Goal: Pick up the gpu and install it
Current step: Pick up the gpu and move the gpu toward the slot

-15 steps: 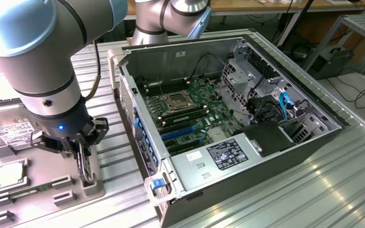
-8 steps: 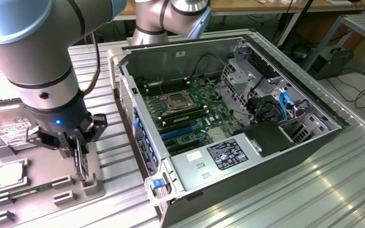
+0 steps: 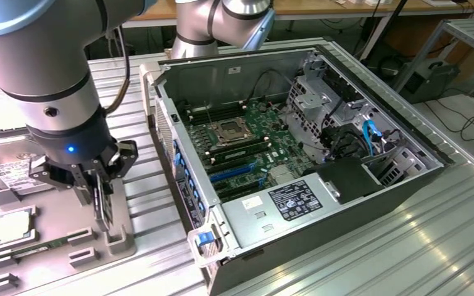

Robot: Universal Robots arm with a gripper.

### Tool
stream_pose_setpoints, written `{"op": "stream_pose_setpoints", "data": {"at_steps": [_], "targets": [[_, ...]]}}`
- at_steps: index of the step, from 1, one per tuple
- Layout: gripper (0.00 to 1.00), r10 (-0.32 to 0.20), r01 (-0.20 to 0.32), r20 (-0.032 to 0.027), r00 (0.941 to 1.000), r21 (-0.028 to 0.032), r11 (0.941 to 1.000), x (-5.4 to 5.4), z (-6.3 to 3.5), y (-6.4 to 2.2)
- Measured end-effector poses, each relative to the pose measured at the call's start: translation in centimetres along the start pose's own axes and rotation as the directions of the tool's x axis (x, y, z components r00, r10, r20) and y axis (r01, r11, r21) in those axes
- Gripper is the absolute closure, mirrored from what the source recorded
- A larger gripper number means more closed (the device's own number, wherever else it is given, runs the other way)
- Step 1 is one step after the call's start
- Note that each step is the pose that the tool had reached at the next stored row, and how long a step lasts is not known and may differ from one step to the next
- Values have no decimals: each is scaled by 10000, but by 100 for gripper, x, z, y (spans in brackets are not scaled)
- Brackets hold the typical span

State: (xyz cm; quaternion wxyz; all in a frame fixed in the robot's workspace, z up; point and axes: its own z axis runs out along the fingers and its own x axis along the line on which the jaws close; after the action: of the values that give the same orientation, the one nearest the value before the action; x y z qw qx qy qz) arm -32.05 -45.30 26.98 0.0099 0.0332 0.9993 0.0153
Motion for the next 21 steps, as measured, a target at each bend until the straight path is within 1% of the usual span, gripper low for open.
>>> {"op": "stream_pose_setpoints", "data": {"at_steps": [5,12,21], "targets": [[73,1,-1,-3,10000,-13,10000,-1,-87,3],[73,1,-1,-12,10000,-23,10000,-5,-248,8],[73,2,-2,-19,10000,-29,10000,-8,-405,13]]}}
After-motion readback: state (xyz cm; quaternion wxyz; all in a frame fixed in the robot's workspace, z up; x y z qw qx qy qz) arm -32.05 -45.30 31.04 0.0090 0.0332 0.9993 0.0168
